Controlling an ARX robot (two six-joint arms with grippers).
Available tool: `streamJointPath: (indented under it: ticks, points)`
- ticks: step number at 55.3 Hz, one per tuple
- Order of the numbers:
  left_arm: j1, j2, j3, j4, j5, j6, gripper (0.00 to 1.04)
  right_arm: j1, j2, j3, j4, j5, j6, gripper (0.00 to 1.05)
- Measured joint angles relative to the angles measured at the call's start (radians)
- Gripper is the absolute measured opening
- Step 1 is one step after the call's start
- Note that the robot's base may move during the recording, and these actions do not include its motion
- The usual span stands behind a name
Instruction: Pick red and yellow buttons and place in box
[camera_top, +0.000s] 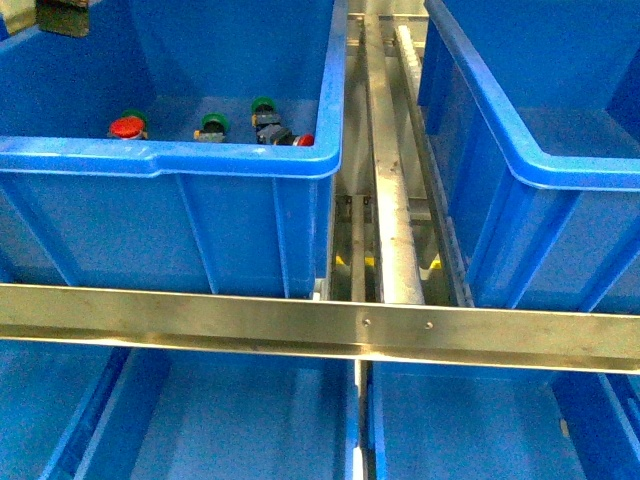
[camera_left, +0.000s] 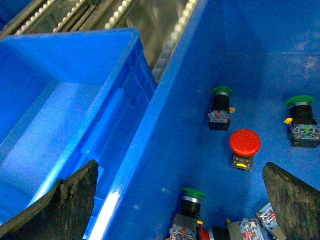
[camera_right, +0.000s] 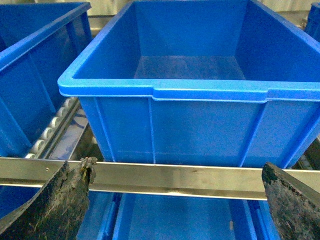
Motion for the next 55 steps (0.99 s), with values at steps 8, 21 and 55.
streamJointPath:
  ticks: [8, 21, 55]
  points:
    - [0.029, 0.179, 0.189, -0.126, 0.05, -0.073, 0.97, 0.0, 0.0, 0.0, 0.0, 0.0, 0.0, 0.99]
    - [0.04, 0.41, 0.44, -0.206, 0.072, -0.092, 0.97, 0.0, 0.0, 0.0, 0.0, 0.0, 0.0, 0.99]
    - [0.012, 0.675, 0.791, -0.397, 0.11, -0.143, 0.97, 0.0, 0.0, 0.0, 0.0, 0.0, 0.0, 0.99]
